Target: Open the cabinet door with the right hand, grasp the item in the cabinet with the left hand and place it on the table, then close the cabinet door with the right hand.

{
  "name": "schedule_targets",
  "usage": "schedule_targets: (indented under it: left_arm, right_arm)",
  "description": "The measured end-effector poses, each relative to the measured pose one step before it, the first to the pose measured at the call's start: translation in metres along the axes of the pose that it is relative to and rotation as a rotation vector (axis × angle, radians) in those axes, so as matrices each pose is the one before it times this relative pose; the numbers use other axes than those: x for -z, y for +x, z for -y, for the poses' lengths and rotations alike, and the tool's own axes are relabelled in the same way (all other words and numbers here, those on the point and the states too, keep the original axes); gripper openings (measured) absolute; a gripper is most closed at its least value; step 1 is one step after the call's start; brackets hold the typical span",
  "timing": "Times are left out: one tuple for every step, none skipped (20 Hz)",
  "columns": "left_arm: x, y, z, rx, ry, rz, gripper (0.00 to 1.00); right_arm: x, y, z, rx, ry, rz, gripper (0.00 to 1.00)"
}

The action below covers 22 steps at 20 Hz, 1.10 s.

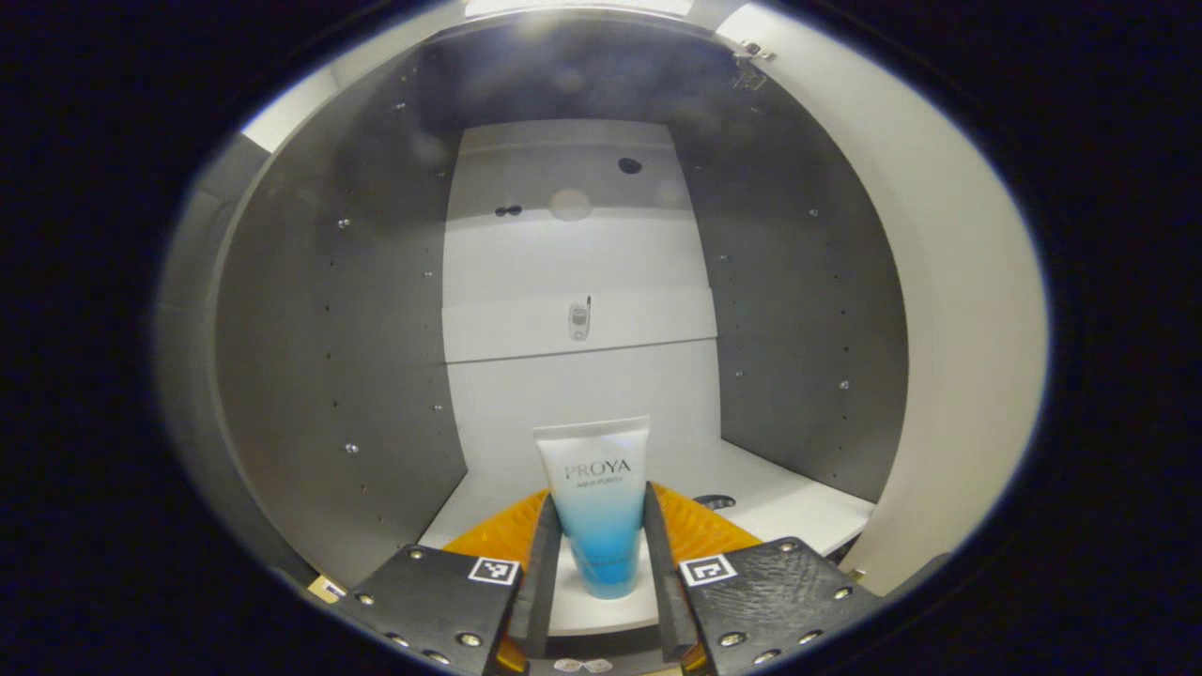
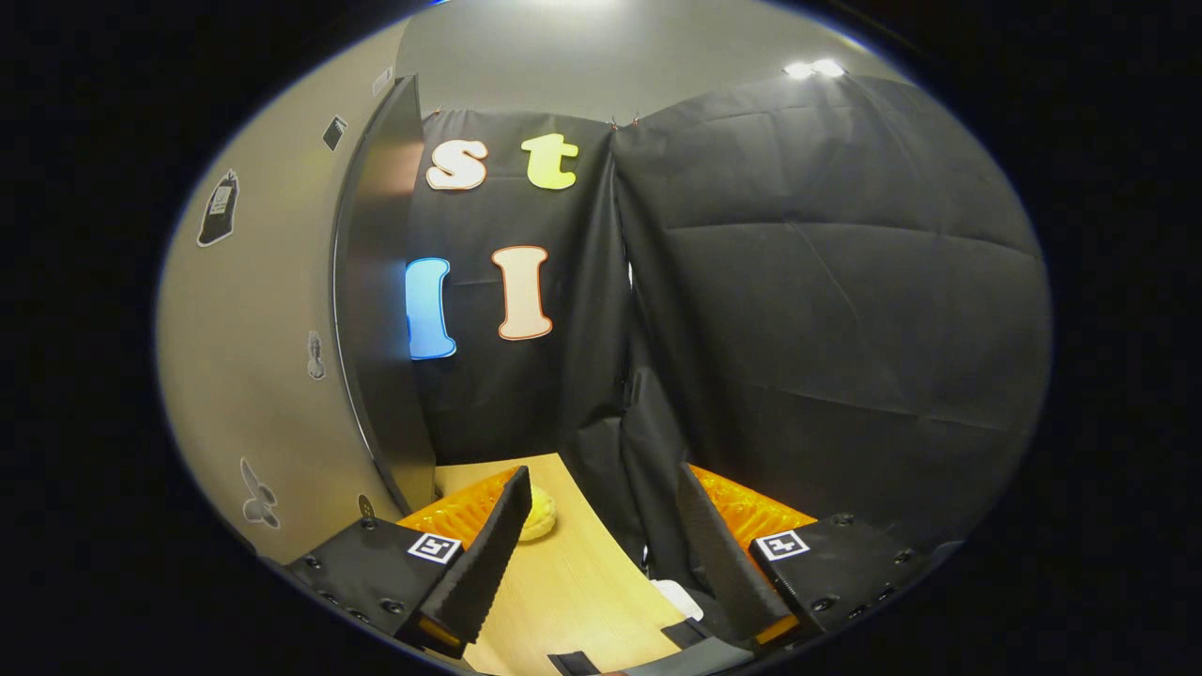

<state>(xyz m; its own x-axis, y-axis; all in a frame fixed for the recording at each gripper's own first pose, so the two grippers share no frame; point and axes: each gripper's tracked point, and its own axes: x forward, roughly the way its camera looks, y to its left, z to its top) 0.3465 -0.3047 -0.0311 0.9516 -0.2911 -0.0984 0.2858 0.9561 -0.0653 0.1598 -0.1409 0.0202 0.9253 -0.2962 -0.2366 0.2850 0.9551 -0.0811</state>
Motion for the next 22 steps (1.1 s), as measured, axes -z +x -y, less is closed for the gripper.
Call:
schedule_targets:
  left_arm:
    - [-0.00237, -0.00398, 0.00036, 0.00488, -0.00556, 0.01094, 0.47]
    - [-0.00290, -0.00665, -0.00092, -0.00357, -0.00150, 0.01110, 0.46]
    - [-0.00061, -0.01304, -0.00145, -0.00517, 0.00268, 0.00939, 0.47]
    - [-0.00340, -0.00863, -0.00236, -0.00914, 0.00341, 0.00879, 0.47]
    - [-0.00211, -0.00755, -0.00221, -0.00843, 0.00391, 0.00844, 0.47]
    - [-0.00307, -0.00769, -0.00269, -0.00786, 0.00220, 0.00944, 0.48]
    - [-0.00119, -0.00799, -0.00376, -0.00727, 0.00213, 0.00610, 0.48]
    - [-0.00133, -0.00838, -0.00346, -0.00816, 0.00271, 0.00446, 0.48]
    - [-0.00084, -0.00860, -0.00401, -0.01208, 0.00245, 0.00379, 0.48]
    - [-0.00089, -0.00803, -0.00364, -0.01204, 0.00398, 0.00162, 0.46]
    - [0.00040, -0.00863, -0.00371, -0.01493, 0.00286, 0.00238, 0.46]
    - [0.00067, -0.00819, -0.00395, -0.01312, 0.00233, -0.00166, 0.46]
    - [0.00219, -0.00940, -0.00569, -0.01431, -0.00051, -0.00172, 0.46]
    - [0.00180, -0.00841, -0.00450, -0.01235, -0.00126, -0.00130, 0.46]
    - [0.00198, -0.00889, -0.00449, -0.01333, -0.00149, -0.00147, 0.46]
    - [0.00144, -0.00823, -0.00446, -0.01280, -0.00142, -0.00215, 0.46]
    - [-0.00090, -0.01230, -0.00558, -0.01375, -0.00309, -0.00099, 0.46]
    - [0.00185, -0.00676, -0.00287, -0.01095, -0.00266, 0.00031, 0.46]
    - [0.00182, -0.00661, -0.00435, -0.01109, -0.00257, 0.00292, 0.46]
    - [0.00171, -0.00653, -0.00410, -0.00950, -0.00179, 0.00222, 0.46]
    - [0.00186, -0.00872, -0.00451, -0.00889, -0.00150, 0.00353, 0.46]
    - [0.00172, -0.00690, -0.00410, -0.00884, -0.00130, 0.00182, 0.46]
  right_arm:
    - [-0.00123, 0.00020, -0.00180, -0.00940, 0.00174, 0.00310, 0.98]
    - [-0.00166, 0.00062, -0.00217, -0.01080, -0.00017, 0.00247, 0.98]
    - [0.00007, 0.00093, -0.00099, -0.01034, -0.00178, 0.00018, 0.98]
    - [0.00015, -0.00023, -0.00178, -0.01508, -0.00228, -0.00111, 0.98]
    - [0.00045, -0.00052, -0.00298, -0.01662, -0.00168, -0.00002, 0.98]
    - [-0.00056, -0.00082, -0.00221, -0.01649, -0.00249, 0.00111, 0.93]
    - [0.00110, -0.00156, -0.00113, -0.01356, -0.00398, 0.00076, 0.93]
    - [-0.00073, -0.00192, -0.00062, -0.01218, -0.00576, 0.00216, 0.93]
    - [0.00023, -0.00115, -0.00113, -0.01092, -0.00583, 0.00108, 0.92]
    - [-0.00082, -0.00096, -0.00028, -0.01192, -0.00332, 0.00201, 0.92]
    - [-0.00026, -0.00159, -0.00126, -0.01254, -0.00092, 0.00174, 0.92]
    - [-0.00066, -0.00120, -0.00050, -0.01229, 0.00092, 0.00227, 0.93]
    - [0.00027, -0.00108, -0.00125, -0.01192, 0.00081, 0.00043, 0.93]
    - [0.00032, -0.00104, -0.00087, -0.01187, -0.00035, -0.00035, 0.92]
    - [0.00156, -0.00138, 0.00022, -0.00809, -0.00160, -0.00175, 0.92]
    - [0.00036, -0.00189, -0.00017, -0.00852, -0.00152, -0.00118, 0.92]
    - [0.00045, -0.00076, -0.00074, -0.00863, -0.00062, -0.00154, 0.92]
    - [0.00026, -0.00144, -0.00120, -0.00974, 0.00048, -0.00073, 0.98]
    - [0.00045, -0.00205, -0.00078, -0.00950, -0.00011, 0.00051, 0.98]
    - [-0.00113, -0.00130, -0.00061, -0.00799, -0.00050, 0.00247, 0.98]
    - [0.00057, -0.00183, -0.00051, -0.00615, -0.00086, 0.00167, 0.98]
    - [-0.00011, -0.00107, -0.00077, -0.00723, 0.00017, 0.00163, 0.98]
